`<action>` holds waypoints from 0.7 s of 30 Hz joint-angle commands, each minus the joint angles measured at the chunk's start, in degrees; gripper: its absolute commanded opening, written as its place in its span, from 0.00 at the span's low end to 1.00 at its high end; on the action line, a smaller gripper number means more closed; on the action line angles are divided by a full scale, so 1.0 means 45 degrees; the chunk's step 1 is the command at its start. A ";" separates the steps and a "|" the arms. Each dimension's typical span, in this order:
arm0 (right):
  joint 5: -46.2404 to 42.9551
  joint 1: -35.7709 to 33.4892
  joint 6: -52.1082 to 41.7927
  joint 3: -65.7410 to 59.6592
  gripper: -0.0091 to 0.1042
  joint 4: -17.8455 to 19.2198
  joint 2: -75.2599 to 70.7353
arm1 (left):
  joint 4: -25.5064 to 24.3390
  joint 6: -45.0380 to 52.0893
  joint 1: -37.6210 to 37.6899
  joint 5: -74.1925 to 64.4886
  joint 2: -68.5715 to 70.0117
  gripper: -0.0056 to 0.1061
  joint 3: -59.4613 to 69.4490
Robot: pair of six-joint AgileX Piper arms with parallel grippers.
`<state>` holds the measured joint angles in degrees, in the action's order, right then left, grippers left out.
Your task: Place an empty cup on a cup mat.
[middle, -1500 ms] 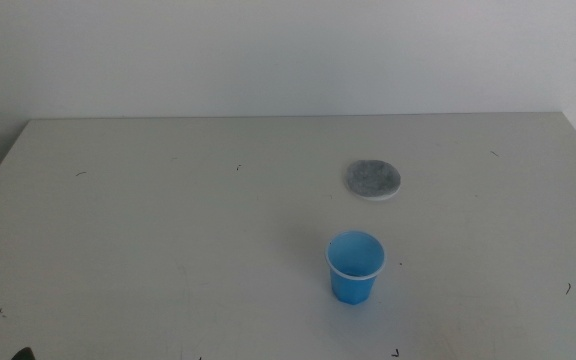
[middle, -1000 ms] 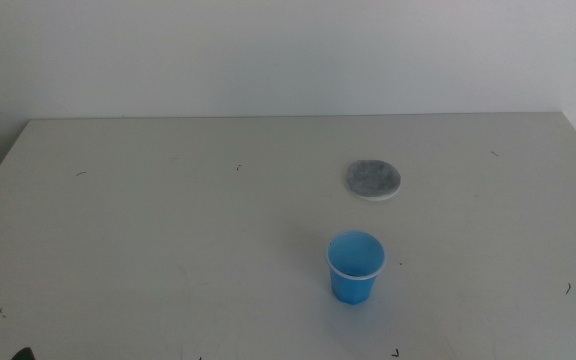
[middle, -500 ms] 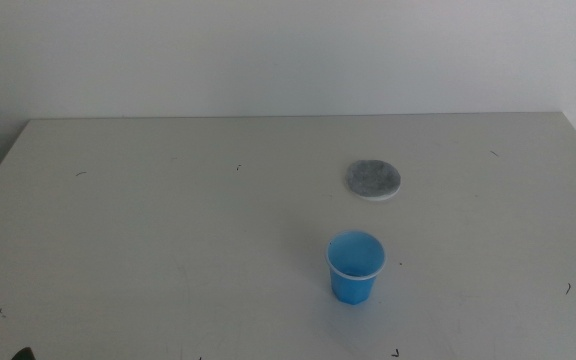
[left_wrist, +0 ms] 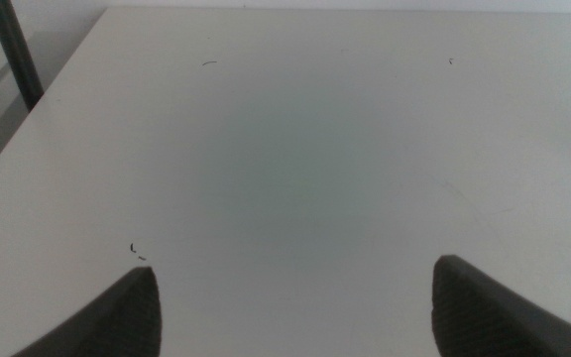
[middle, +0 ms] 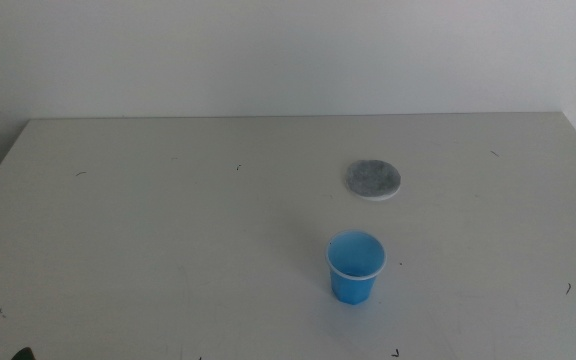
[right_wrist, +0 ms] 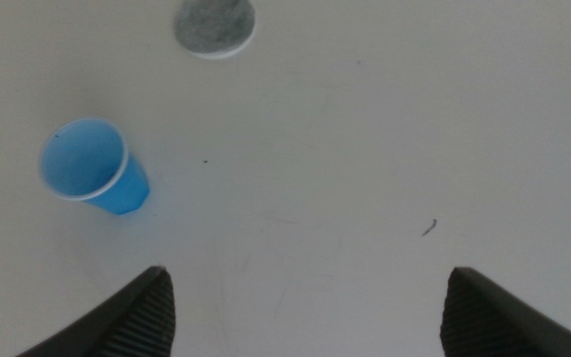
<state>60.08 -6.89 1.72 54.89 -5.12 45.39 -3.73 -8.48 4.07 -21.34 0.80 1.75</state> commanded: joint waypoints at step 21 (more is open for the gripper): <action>0.1085 -0.5135 0.4168 0.6080 0.78 0.1138 0.7646 | -0.0005 -0.0138 -0.0014 0.0854 0.0045 0.99 -0.0075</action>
<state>66.68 -29.15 20.33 79.50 -0.62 79.68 -3.73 -8.48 4.07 -21.34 0.80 1.75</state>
